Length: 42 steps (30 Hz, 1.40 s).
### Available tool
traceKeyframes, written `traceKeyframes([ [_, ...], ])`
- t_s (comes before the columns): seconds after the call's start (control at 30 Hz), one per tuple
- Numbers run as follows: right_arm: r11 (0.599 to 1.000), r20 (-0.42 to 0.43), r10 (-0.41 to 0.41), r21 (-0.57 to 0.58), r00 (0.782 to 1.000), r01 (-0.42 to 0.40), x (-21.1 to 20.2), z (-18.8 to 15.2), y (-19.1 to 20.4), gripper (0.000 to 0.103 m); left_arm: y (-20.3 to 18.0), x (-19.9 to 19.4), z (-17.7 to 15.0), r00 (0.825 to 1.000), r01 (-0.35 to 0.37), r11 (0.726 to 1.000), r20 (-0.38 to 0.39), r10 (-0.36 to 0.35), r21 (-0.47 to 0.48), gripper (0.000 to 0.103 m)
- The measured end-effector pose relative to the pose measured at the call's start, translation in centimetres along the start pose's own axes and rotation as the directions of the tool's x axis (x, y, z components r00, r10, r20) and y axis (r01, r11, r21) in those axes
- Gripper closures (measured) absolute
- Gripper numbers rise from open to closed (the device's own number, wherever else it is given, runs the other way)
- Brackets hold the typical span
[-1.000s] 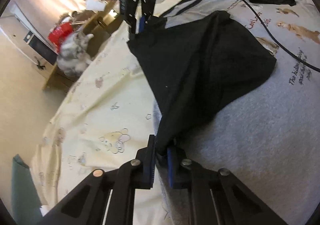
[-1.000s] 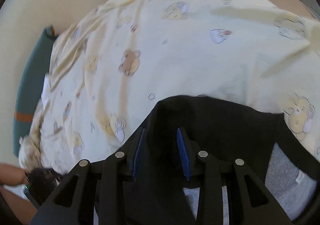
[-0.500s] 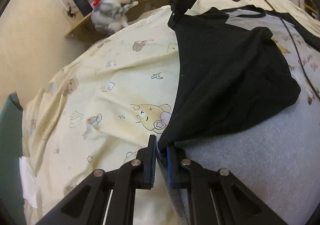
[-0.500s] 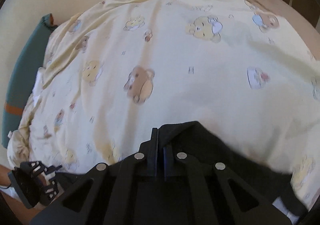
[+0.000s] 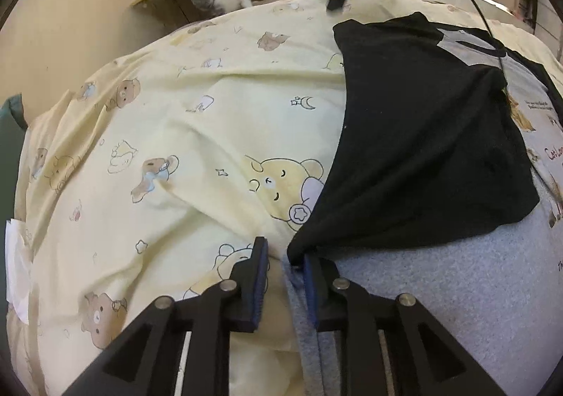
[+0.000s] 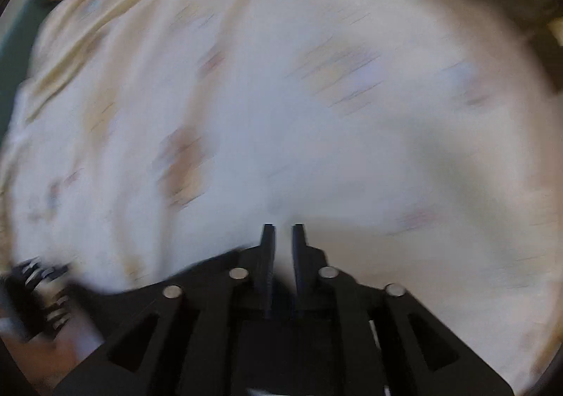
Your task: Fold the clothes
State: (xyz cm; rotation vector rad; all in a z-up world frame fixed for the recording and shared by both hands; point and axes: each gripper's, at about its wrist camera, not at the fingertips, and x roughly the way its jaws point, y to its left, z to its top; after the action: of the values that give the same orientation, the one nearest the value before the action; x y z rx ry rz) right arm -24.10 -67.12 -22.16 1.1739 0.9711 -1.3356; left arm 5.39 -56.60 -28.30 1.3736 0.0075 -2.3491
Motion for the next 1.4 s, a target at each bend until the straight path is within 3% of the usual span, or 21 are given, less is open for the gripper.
traceKeyframes([
  [0.1, 0.991, 0.113, 0.074, 0.103, 0.991, -0.086, -4.2, 0.7, -2.7, 0.085, -0.2, -0.7, -0.2, 1.0, -0.008, 1.0, 0.0, 0.008, 0.012, 0.077],
  [0.13, 0.993, 0.128, 0.067, 0.084, 0.989, -0.078, -4.9, 0.4, -2.4, 0.085, 0.1, -0.9, -0.2, 1.0, -0.011, 1.0, -0.002, 0.011, -0.003, 0.065],
  [0.2, 0.996, 0.146, 0.09, 0.003, 0.985, -0.092, -5.9, -1.7, -0.5, 0.085, 1.0, -1.9, -0.3, 1.0, -0.011, 0.999, 0.007, 0.011, -0.045, 0.055],
  [0.3, 0.986, 0.182, 0.158, -0.091, 0.971, -0.143, -7.7, -7.4, 1.5, 0.085, 2.0, -4.7, -1.1, 0.998, -0.014, 0.998, 0.061, 0.017, -0.057, 0.053],
  [0.4, 0.968, 0.296, 0.247, -0.109, 0.923, -0.225, -10.9, -15.1, 2.3, 0.085, 2.5, -6.2, -1.4, 0.994, -0.053, 0.998, 0.098, 0.056, -0.026, 0.05],
  [0.47, 0.979, 0.388, 0.205, -0.08, 0.899, -0.188, -14.0, -20.8, 1.8, 0.085, 2.6, -6.9, -0.7, 0.991, -0.071, 0.997, 0.117, 0.071, 0.002, 0.05],
  [0.5, 0.989, 0.413, 0.145, -0.029, 0.899, -0.146, -15.4, -23.5, 0.6, 0.084, 2.1, -7.3, -0.1, 0.992, -0.059, 0.998, 0.117, 0.056, 0.024, 0.05],
  [0.6, 0.991, 0.468, -0.041, 0.13, 0.883, -0.023, -19.5, -31.6, -2.9, 0.081, 0.1, -7.5, 3.0, 0.992, 0.029, 0.994, 0.12, -0.041, 0.102, 0.05],
  [0.67, 0.97, 0.483, -0.163, 0.238, 0.86, 0.05, -22.1, -37.0, -5.3, 0.075, -2.2, -7.6, 5.5, 0.984, 0.138, 0.981, 0.098, -0.152, 0.133, 0.05],
  [0.77, 0.925, 0.354, -0.216, 0.372, 0.91, 0.075, -22.1, -42.9, -10.2, 0.074, -7.5, -7.6, 9.6, 0.942, 0.324, 0.934, 0.041, -0.334, 0.15, 0.05],
  [0.83, 0.888, 0.287, -0.222, 0.454, 0.932, 0.072, -21.8, -46.8, -12.9, 0.073, -12.4, -7.5, 12.4, 0.905, 0.417, 0.888, 0.003, -0.425, 0.194, 0.05],
  [0.9, 0.829, 0.299, -0.224, 0.559, 0.928, 0.02, -21.7, -51.9, -13.5, 0.071, -16.9, -7.3, 14.8, 0.86, 0.502, 0.833, -0.03, -0.51, 0.233, 0.05],
  [1.0, 0.701, 0.391, -0.149, 0.69, 0.908, -0.181, -19.6, -59.1, -12.6, 0.066, -23.7, -6.7, 19.0, 0.797, 0.593, 0.757, -0.069, -0.599, 0.276, 0.046],
  [1.1, 0.572, 0.464, -0.11, 0.753, 0.879, -0.326, -16.7, -65.2, -11.0, 0.057, -29.6, -5.3, 23.2, 0.795, 0.59, 0.747, -0.059, -0.603, 0.306, 0.043],
  [1.13, 0.523, 0.489, -0.099, 0.766, 0.867, -0.373, -15.7, -67.2, -10.4, 0.053, -31.2, -4.4, 24.3, 0.782, 0.612, 0.735, -0.084, -0.618, 0.293, 0.043],
  [1.2, 0.411, 0.555, -0.07, 0.773, 0.829, -0.483, -13.2, -70.2, -9.9, 0.049, -35.0, -2.2, 26.5, 0.763, 0.644, 0.714, -0.156, -0.628, 0.277, 0.043],
  [1.3, 0.25, 0.646, -0.051, 0.746, 0.761, -0.617, -9.6, -73.4, -9.9, 0.047, -39.0, 0.0, 27.8, 0.763, 0.647, 0.713, -0.221, -0.608, 0.271, 0.043],
  [1.4, 0.189, 0.698, -0.05, 0.709, 0.714, -0.68, -7.4, -74.0, -10.9, 0.047, -41.6, 1.7, 28.6, 0.78, 0.625, 0.737, -0.242, -0.577, 0.256, 0.043],
])
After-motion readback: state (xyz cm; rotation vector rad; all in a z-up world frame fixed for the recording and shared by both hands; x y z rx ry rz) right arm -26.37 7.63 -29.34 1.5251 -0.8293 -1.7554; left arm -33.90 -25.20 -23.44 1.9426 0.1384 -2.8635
